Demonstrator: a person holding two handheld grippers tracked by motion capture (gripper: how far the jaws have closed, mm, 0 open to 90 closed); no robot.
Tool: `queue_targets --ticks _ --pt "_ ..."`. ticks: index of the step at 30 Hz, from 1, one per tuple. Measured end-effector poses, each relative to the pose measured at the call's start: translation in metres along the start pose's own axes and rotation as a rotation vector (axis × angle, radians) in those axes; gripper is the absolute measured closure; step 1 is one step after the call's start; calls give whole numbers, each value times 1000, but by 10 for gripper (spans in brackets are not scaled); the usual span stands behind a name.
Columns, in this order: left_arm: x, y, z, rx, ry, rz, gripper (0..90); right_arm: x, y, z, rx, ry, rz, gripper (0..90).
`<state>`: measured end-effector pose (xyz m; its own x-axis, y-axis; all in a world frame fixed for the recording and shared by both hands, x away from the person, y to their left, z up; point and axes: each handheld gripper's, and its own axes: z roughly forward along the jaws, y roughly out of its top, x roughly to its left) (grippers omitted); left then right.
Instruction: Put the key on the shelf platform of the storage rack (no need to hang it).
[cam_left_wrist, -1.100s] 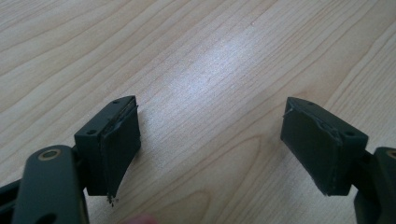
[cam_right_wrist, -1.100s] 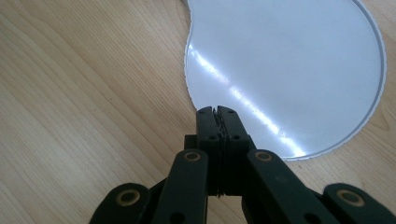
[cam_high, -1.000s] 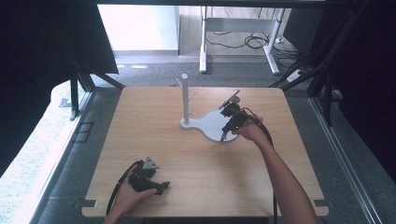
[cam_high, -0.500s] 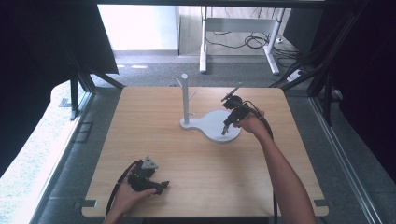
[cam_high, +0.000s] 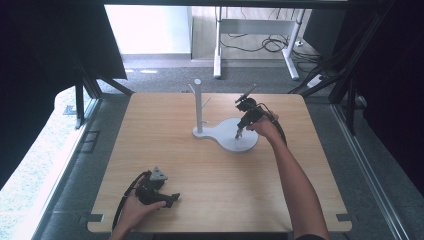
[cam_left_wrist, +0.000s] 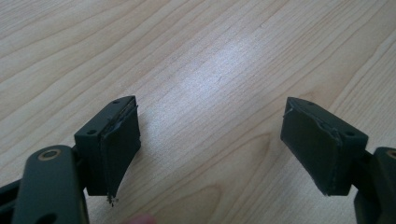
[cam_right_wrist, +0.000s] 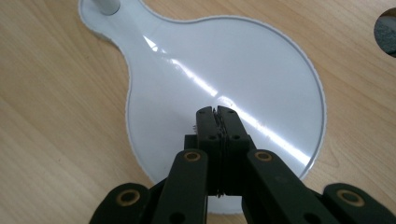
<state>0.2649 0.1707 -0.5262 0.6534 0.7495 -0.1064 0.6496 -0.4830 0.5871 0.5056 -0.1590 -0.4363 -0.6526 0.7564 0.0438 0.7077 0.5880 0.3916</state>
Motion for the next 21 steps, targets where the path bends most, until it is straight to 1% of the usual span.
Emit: queue_targets --ticks 1,2,4,5,6,7,10,11,13,16,17,18,20,21 --pt "1 0 0 -1 0 6 201 -2 2 4 -9 -5 10 892" --pt "1 0 0 -2 -1 -2 201 -3 2 7 -14 -10 15 892" --pt "1 0 -1 -2 -1 -3 201 -4 3 11 -25 -13 31 892" --pt "1 0 -1 -2 -1 -3 201 -4 3 11 -25 -13 31 892" --pt "1 0 -1 -3 -2 5 201 -6 3 18 -32 -22 39 891" --pt "0 0 -1 -1 -1 7 201 -6 3 20 -32 -24 44 891" --pt "-1 0 0 1 -4 7 201 -8 0 31 -33 -41 49 887" --pt "-1 0 0 1 -4 7 201 -8 0 31 -33 -41 49 887" --pt "-1 0 0 0 -4 7 201 -9 -2 38 -29 -41 57 882" --pt "0 0 0 0 -3 5 201 -9 -4 42 -39 -46 66 871" --pt "-1 0 0 0 -2 6 201 -9 -4 43 -38 -43 69 838" --pt "-1 0 0 1 -2 6 201 -7 -4 43 -26 -54 54 776" --pt "-1 0 0 2 -2 7 201 -7 -4 42 -30 -65 42 710" --pt "-1 0 0 1 -3 7 201 -7 -4 42 -30 -65 42 710"
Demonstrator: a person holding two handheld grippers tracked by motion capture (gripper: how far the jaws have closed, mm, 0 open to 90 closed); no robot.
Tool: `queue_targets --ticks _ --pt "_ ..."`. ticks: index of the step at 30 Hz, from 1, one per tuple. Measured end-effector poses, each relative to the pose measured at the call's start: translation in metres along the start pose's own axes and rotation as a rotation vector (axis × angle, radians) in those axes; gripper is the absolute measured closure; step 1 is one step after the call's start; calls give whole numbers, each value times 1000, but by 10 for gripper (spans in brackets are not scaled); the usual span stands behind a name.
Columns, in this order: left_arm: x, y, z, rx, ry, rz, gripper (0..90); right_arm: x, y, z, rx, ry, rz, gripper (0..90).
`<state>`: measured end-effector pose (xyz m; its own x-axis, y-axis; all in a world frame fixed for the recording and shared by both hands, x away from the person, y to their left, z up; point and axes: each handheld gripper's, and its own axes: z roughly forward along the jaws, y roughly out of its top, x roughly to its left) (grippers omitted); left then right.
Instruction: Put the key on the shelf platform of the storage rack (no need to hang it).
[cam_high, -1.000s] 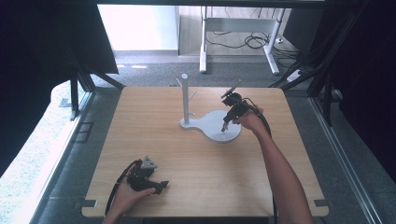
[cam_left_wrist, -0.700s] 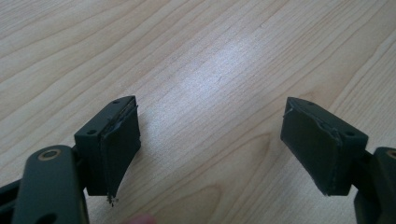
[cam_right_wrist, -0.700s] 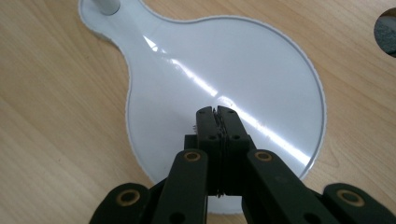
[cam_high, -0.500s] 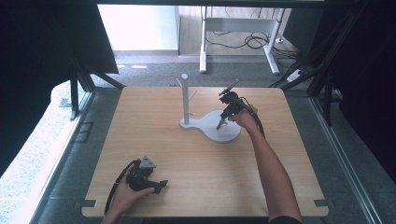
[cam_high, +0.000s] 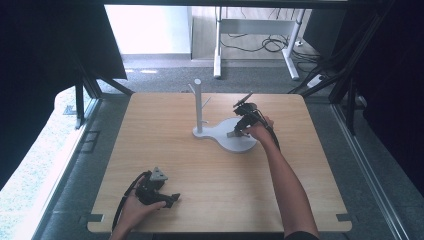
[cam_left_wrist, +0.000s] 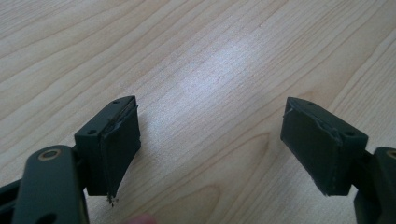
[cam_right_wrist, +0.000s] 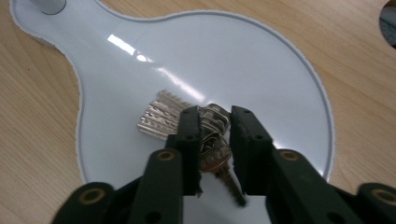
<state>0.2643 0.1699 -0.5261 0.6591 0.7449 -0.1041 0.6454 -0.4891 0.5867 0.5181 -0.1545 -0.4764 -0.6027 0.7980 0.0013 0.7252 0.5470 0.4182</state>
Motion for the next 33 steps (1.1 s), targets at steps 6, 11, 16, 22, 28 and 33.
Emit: queue_targets --ticks 6,11,16,22,28,33 --pt "-1 1 0 -1 2 7 201 -1 -7 -20 -45 -17 8 592" --pt "-2 1 0 2 3 3 201 3 -17 -36 -87 11 -1 563" --pt "-4 2 1 5 4 18 201 10 -36 -52 -133 51 -29 544" --pt "-6 2 1 6 4 18 201 16 -57 -66 -161 74 -56 535" --pt "-6 3 1 6 6 23 201 21 -82 -78 -200 91 -81 528" --pt "-7 3 1 5 8 23 201 25 -110 -85 -227 107 -86 519"
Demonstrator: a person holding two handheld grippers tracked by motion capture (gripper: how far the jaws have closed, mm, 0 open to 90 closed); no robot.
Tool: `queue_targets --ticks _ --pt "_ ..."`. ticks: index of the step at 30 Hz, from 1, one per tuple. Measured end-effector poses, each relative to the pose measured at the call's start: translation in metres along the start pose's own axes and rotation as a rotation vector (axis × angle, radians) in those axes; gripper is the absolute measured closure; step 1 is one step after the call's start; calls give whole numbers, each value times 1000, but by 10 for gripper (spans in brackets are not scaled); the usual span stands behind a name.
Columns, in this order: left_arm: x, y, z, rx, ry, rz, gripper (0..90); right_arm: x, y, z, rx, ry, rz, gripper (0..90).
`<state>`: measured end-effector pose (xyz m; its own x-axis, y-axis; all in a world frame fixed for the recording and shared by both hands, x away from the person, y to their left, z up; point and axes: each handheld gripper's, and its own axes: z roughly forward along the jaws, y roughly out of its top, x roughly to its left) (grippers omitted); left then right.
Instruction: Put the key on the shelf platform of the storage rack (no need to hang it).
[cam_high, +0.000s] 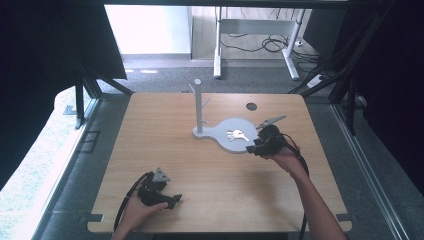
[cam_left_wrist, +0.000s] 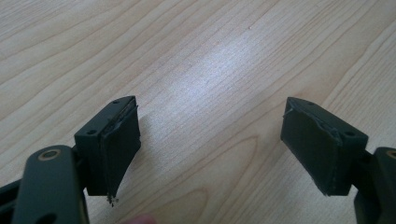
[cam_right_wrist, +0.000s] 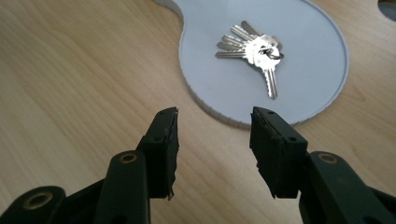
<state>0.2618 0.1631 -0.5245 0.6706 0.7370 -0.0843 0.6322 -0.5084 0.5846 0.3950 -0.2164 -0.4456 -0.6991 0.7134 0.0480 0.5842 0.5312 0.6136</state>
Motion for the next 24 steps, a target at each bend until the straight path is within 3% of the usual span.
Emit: queue_targets --ticks 7,18,24 --pt "-1 0 1 0 1 -7 201 7 -33 -7 -33 34 14 502" --pt "-4 0 3 8 4 4 201 9 -102 -6 -28 -11 69 493" --pt "-5 0 5 14 2 3 200 10 -118 -2 -49 0 92 482"
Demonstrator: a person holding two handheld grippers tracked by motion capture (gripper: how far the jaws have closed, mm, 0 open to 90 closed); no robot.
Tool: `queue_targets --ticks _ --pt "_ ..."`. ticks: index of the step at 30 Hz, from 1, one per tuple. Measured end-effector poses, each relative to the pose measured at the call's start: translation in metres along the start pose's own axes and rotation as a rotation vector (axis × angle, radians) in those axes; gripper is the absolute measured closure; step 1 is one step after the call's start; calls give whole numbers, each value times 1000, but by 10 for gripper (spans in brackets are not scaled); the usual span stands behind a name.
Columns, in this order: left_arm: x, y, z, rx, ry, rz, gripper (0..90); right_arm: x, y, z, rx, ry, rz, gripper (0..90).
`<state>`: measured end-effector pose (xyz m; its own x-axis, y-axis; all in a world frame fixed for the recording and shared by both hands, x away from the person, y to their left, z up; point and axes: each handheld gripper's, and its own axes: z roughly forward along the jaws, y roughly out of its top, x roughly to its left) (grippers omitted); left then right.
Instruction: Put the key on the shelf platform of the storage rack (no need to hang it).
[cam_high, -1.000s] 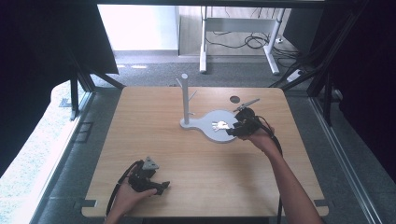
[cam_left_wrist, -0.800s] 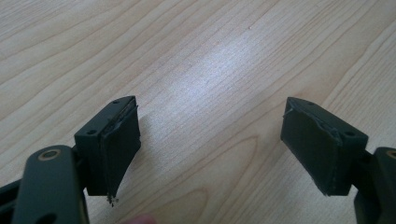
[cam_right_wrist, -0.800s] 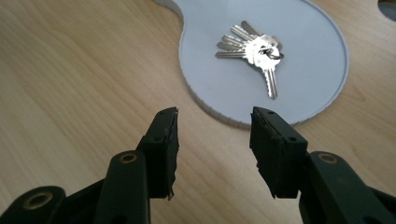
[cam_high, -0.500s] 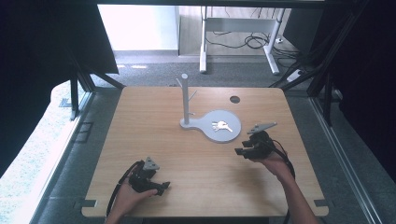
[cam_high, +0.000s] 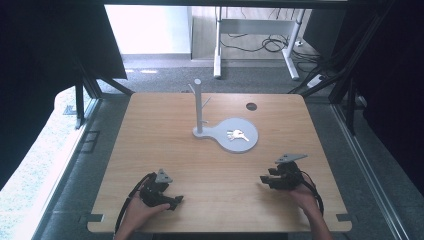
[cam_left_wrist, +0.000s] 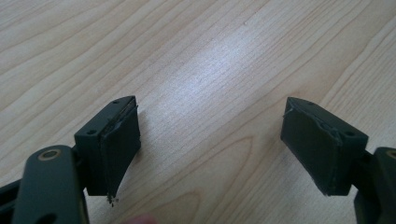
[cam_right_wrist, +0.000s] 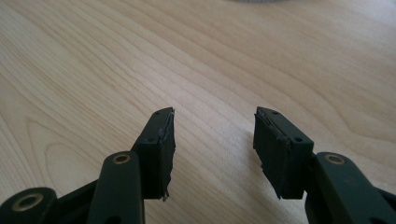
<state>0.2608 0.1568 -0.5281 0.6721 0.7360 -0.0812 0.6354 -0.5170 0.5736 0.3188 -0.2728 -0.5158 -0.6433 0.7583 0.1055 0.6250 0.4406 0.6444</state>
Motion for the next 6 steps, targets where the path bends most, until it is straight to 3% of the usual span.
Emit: queue_targets --ticks 2,6 --pt "0 0 0 0 -1 0 200 1 -1 1 20 -20 -13 464" --pt "-1 1 -1 -3 1 6 200 -1 -4 0 -16 -39 -5 453"
